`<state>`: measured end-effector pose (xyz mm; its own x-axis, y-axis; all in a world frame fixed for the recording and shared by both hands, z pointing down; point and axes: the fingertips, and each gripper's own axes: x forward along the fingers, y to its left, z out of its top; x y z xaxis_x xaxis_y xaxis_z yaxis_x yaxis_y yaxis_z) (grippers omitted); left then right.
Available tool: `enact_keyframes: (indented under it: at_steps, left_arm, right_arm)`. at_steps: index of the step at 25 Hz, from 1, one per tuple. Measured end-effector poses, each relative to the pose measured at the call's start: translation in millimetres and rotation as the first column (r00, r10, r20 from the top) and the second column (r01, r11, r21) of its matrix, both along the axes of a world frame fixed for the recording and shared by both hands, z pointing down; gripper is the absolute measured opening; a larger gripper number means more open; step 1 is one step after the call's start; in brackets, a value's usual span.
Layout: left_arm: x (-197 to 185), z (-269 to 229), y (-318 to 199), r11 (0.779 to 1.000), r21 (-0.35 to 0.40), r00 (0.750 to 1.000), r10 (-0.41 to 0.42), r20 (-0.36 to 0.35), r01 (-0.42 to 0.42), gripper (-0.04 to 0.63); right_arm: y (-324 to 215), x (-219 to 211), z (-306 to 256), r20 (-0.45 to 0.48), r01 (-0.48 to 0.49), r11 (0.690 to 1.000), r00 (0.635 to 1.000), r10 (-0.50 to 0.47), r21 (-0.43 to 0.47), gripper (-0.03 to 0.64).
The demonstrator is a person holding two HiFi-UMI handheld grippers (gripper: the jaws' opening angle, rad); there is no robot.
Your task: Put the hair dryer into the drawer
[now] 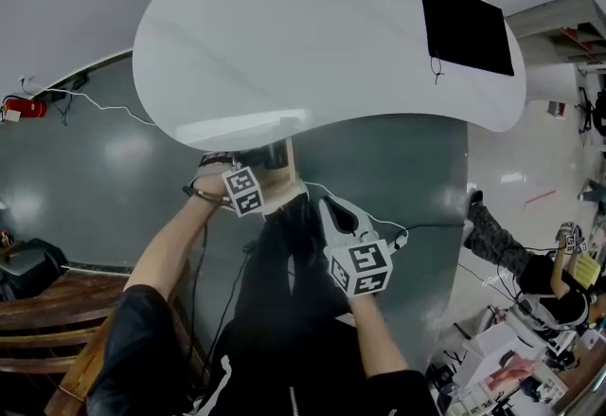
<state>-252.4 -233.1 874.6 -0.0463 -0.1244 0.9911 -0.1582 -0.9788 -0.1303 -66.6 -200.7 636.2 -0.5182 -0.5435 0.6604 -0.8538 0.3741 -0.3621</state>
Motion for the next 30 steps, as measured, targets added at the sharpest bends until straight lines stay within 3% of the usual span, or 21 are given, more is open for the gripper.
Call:
enact_keyframes:
  at_steps: [10,13,15,22,30]
  left_arm:
    - [-4.8,-32.7,-2.8,0.996,0.084,0.999,-0.017,-0.044,0.021,0.207]
    - [-9.2,-47.2,-7.7,0.992,0.111,0.996,-0.051,-0.068,0.058,0.179]
    - [-12.5,-55.4,-8.6,0.989,0.134,0.995,-0.060,-0.080,0.071,0.115]
    - [-16.0,-82.0,-5.2,0.972,0.165,0.977,-0.143,-0.157,0.168,0.035]
    - [-16.4,-110.8,2.7,0.947,0.180,0.948,-0.224,-0.227,0.267,0.012]
  right_arm:
    - [3.9,-4.6,-5.7,-0.006,0.001,1.000,1.000,-0.001,0.014,0.005]
    - [3.6,-7.0,-10.6,-0.010,0.008,1.000,1.000,-0.008,0.023,0.006]
    - [3.3,-9.4,-13.4,-0.012,0.014,0.999,1.000,-0.014,0.029,0.006]
    - [1.6,-17.1,-25.5,-0.015,0.051,0.997,0.999,-0.050,0.057,0.005]
    - [0.1,-21.4,-41.5,-0.021,0.096,0.991,0.995,-0.094,0.089,0.005]
